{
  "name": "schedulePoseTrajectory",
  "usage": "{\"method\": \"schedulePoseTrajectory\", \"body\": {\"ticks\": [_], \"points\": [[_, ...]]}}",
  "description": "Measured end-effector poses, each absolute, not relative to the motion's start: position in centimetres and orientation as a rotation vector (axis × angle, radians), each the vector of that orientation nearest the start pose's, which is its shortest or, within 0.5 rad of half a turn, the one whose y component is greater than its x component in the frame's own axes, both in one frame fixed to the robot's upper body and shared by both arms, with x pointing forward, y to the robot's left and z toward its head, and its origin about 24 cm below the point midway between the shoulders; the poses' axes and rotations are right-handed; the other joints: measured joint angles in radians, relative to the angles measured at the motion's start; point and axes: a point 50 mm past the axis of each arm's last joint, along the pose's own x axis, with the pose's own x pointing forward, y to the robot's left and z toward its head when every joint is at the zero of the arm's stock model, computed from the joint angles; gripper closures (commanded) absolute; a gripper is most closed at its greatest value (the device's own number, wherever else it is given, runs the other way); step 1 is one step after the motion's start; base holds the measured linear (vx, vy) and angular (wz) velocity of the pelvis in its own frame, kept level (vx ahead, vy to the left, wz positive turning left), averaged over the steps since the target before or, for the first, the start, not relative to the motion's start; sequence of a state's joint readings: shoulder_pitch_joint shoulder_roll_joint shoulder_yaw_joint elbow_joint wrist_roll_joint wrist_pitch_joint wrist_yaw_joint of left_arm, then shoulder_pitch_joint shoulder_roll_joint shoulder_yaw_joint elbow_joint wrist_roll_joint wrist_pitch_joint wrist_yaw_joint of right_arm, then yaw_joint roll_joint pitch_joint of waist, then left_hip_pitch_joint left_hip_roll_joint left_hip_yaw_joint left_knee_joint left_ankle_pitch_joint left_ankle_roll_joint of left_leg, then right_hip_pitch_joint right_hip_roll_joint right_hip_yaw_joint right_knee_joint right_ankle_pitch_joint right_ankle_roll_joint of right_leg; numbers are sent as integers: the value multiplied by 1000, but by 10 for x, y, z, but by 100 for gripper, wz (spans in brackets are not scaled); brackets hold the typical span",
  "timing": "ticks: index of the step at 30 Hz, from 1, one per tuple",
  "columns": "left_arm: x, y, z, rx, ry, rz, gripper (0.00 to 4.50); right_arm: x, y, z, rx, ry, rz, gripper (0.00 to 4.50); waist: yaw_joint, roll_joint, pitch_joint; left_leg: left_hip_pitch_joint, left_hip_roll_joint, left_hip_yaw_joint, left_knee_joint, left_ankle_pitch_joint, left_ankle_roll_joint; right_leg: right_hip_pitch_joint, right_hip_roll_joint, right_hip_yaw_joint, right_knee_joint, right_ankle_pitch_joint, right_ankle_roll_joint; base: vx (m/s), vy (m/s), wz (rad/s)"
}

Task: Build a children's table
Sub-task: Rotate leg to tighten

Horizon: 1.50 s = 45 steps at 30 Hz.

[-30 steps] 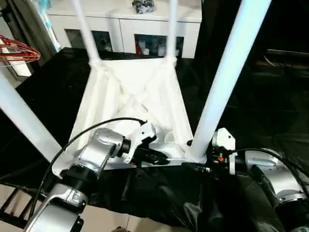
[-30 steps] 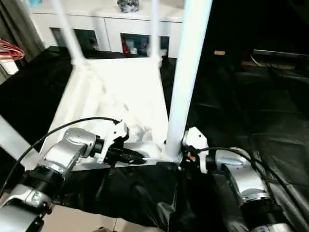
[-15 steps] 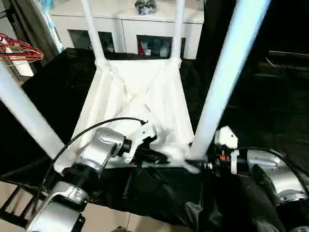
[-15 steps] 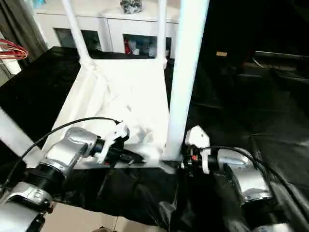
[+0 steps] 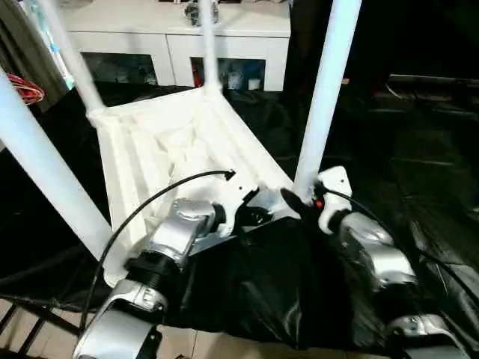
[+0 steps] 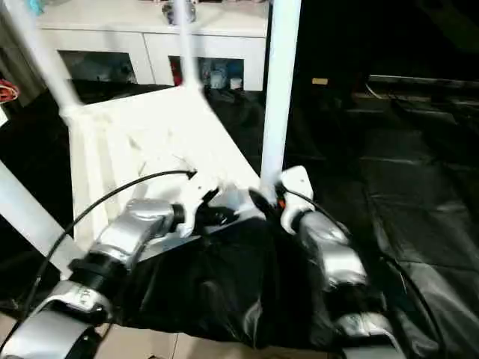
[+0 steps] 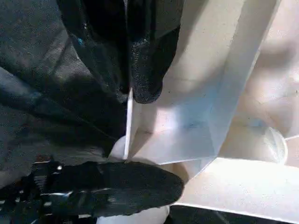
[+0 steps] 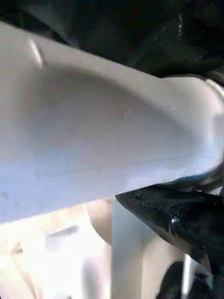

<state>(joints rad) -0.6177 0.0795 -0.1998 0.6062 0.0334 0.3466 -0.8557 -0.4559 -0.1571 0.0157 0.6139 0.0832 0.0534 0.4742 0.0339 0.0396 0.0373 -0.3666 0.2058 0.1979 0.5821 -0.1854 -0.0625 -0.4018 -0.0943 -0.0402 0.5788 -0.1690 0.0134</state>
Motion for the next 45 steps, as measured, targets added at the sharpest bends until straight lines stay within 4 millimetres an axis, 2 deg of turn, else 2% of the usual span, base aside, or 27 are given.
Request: {"method": "schedulePoseTrajectory", "body": {"ticks": [3, 4, 8, 10, 12, 16, 24, 27, 29, 38, 43, 45], "points": [[324, 64, 43, 148, 459, -1086, 450, 325, -141, 27, -40, 232, 537, 107, 1, 0, 0, 0, 0, 0, 0, 0, 0, 0, 0, 0, 0, 3, -5, 0, 0, 0], [324, 64, 44, 151, 457, -1097, 450, 324, -143, 28, -38, 231, 554, 87, 1, 0, 0, -1, 0, 0, 0, 0, 0, 0, 0, 0, 0, 3, -5, 0, 0, 0], [320, 73, 43, 179, 446, -1170, 450, 312, -152, 29, -45, 235, 690, 67, 7, 2, -1, -1, 1, 0, -2, 0, 0, 0, 0, -1, 0, 2, -4, 0, 0, 0], [317, 76, 44, 188, 446, -1216, 450, 306, -158, 31, -92, 243, 764, 38, 16, 3, 0, -1, 1, 0, -2, 0, 0, -1, 0, -1, 0, 2, -4, 0, 0, 0], [313, 82, 43, 199, 451, -1283, 450, 293, -165, 31, -130, 254, 890, 38, 28, 3, 0, -2, 1, 1, -2, 0, 0, 0, 0, -1, 0, 1, -2, 0, 0, 0], [308, 90, 44, 192, 475, -1385, 450, 280, -171, 35, -143, 277, 1050, 38, 33, 3, 0, -2, 1, 1, -1, 0, 0, 0, -1, -1, 0, 1, -2, 0, 0, 0], [301, 97, 42, 198, 516, -1519, 450, 268, -178, 41, -176, 371, 1277, 38, 44, 1, 1, -2, 1, 1, 0, 0, 0, 0, 0, 0, 0, 1, -3, 0, 0, 0], [300, 99, 42, 196, 522, -1535, 450, 267, -178, 42, -178, 380, 1297, 72, 48, 2, 1, -2, 1, 1, 1, 0, 0, 0, 0, 0, 0, 1, -3, 0, 0, 0], [300, 99, 43, 195, 524, -1542, 450, 267, -178, 43, -176, 383, 1301, 72, 51, 2, 0, -2, 1, 1, 1, 0, 0, 0, 0, 0, 0, 1, -3, 0, 0, 0], [299, 101, 42, 193, 529, -1552, 450, 265, -174, 43, -171, 378, 1301, 145, 55, 2, 0, -2, 1, 2, 1, 0, 0, 0, 0, 0, 0, 1, -3, 0, 0, 0], [300, 98, 41, 194, 519, -1522, 450, 266, -174, 40, -160, 363, 1257, 173, 55, 4, 0, -2, 1, 2, 2, 0, 0, 0, 0, 0, 1, 1, -3, 0, 0, 0], [303, 94, 40, 197, 498, -1457, 450, 272, -175, 36, -127, 333, 1155, 180, 51, 3, 0, -1, 1, 2, 2, 0, 0, 1, 0, 0, 1, 2, -3, 0, 0, 0]]}}
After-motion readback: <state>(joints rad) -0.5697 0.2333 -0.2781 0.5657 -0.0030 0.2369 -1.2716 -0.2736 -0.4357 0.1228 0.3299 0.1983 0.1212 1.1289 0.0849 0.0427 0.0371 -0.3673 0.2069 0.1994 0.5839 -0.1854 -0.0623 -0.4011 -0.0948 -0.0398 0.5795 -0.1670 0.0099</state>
